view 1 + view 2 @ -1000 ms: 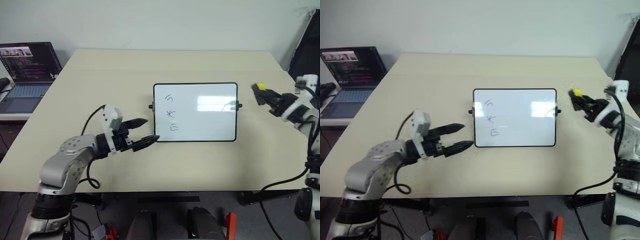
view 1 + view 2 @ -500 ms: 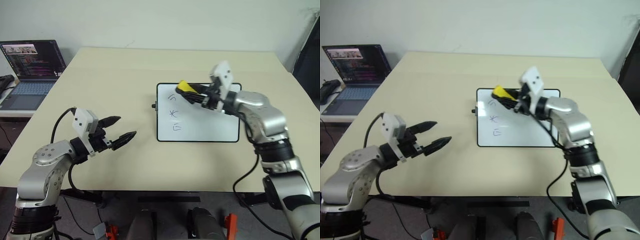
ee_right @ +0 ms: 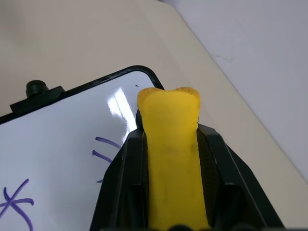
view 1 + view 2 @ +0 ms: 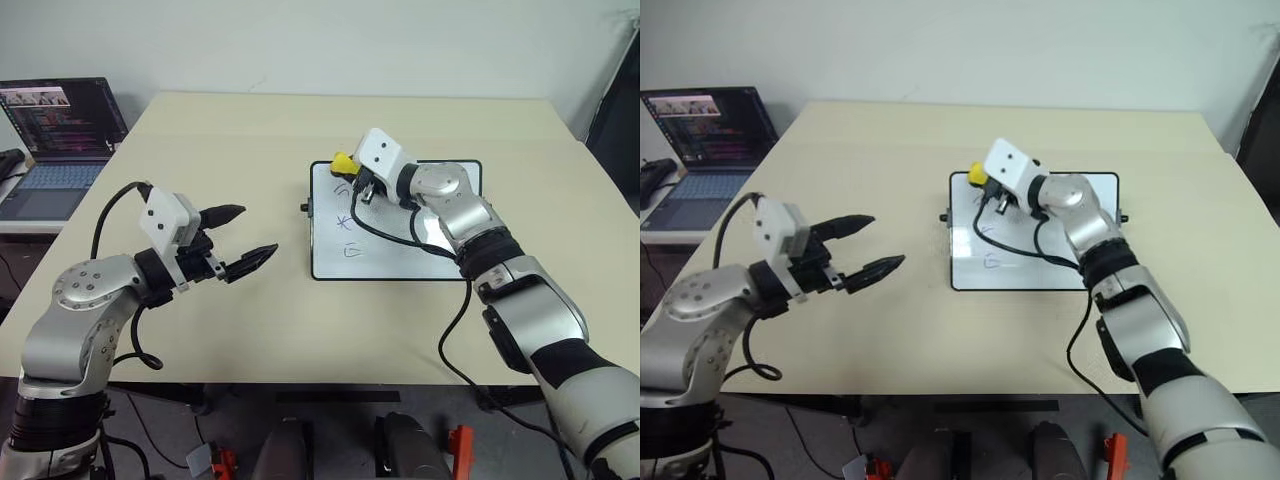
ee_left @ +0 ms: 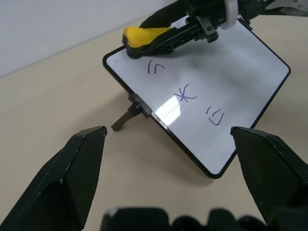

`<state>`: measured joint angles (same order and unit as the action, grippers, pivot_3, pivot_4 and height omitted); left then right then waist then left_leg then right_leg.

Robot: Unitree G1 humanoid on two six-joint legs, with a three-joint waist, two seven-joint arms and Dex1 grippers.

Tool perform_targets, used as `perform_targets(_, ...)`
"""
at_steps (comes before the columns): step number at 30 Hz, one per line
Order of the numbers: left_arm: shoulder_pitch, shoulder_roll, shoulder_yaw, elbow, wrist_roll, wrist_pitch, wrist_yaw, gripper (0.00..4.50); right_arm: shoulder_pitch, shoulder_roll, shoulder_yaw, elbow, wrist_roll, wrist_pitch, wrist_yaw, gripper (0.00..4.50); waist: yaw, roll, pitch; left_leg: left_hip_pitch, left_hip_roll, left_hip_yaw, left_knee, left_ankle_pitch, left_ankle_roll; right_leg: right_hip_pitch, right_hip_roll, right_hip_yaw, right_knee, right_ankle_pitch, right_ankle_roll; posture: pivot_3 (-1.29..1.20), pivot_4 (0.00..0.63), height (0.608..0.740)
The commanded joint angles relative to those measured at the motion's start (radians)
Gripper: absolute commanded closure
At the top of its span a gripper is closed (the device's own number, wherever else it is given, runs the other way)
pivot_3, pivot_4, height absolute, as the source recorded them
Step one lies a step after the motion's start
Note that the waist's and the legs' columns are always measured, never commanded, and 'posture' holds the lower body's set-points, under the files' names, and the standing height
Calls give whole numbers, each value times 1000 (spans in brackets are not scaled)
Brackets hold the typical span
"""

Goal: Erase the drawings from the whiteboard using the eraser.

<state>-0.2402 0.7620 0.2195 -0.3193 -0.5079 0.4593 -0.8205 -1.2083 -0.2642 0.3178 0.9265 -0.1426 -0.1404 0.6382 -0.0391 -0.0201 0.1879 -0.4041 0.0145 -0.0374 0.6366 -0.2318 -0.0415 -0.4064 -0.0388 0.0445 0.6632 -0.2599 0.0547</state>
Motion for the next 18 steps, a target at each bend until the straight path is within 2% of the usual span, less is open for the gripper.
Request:
perform_targets(1, 14, 12, -9, -36, 12, -9, -4, 0, -6, 2, 40, 51, -70, -48, 22, 3503, -3, 0, 0, 1, 0, 0, 0, 0, 0, 1, 0, 0, 0, 0, 0, 0, 150, 740)
perform_targets(7, 15, 10, -9, -36, 7, -6, -4, 0, 61, 4, 81, 31, -95, -59, 165, 3503, -11, -1, -1, 5, 0, 0, 0, 0, 0, 4, 1, 0, 3, 0, -1, 0, 150, 740)
perform_targets(9, 13, 13, -11, -24, 13, -10, -9, 0, 65, 7, 74, 28, -98, -56, 167, 3503, -14, -1, -1, 6, 0, -1, 1, 0, 0, 4, 1, 0, 4, 0, -1, 0, 150, 740)
perform_targets(15, 4, 11, -17, -11, 16, -12, -20, 0, -8, -5, 21, 65, -85, -52, 104, 3503, -14, -1, -1, 6, 0, -2, 7, 0, 0, 3, 1, 0, 12, -1, -2, 0, 150, 740)
perform_targets(18, -1, 7, -20, -1, 21, -16, -27, 0, -63, -8, 6, 120, -100, -52, 5, 3503, -14, -1, -1, 6, 0, -2, 8, 1, 1, 3, 1, 0, 14, -1, -2, 0, 150, 740)
